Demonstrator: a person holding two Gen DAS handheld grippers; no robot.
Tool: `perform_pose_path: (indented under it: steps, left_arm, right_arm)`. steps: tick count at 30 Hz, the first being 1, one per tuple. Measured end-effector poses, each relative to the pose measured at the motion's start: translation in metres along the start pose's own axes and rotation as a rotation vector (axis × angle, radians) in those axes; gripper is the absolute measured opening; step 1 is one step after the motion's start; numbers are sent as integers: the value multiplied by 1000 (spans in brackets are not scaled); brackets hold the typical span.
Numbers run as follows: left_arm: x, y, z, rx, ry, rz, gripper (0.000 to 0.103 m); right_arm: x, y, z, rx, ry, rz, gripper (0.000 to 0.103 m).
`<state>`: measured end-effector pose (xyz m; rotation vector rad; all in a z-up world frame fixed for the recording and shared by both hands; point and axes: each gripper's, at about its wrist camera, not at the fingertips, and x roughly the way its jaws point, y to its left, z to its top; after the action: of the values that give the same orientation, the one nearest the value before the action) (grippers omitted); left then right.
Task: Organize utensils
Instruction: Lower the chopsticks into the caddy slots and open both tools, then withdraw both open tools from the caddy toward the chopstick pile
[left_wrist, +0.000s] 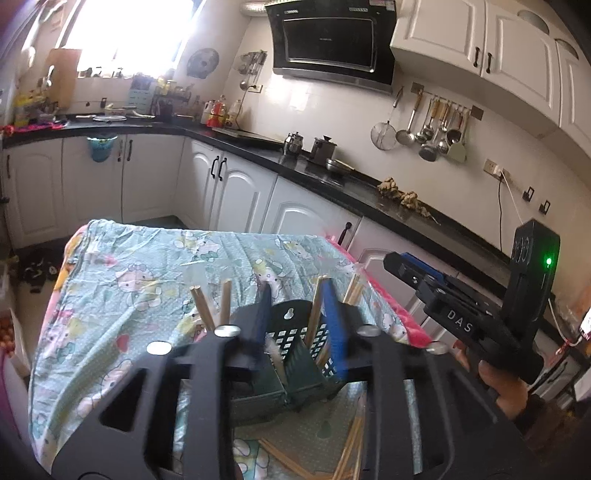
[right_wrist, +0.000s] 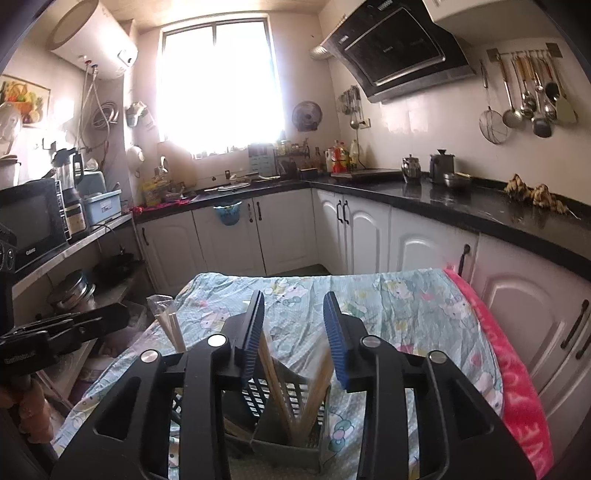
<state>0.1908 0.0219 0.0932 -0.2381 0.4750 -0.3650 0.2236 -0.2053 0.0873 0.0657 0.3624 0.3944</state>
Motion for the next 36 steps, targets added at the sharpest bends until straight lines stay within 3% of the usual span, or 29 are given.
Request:
perform_pose_path:
  steps: [15,22,27,36]
  left_arm:
    - [-33,12,8,-52,-75,24,63]
    - [-44,18,2,-75,-87,34,86]
    - [-52,19,-3,-96,-88,28,92]
    - [-65,20,-17,-121,-88,28,92]
  right_arm:
    - [-23,1,-1,2,-3,13,43]
    - [-36,8,-5,-10,5,25,47]
    - [-45,11,-9,-14,7,31,53]
    - [-57,16,-19,-22,26,41,56]
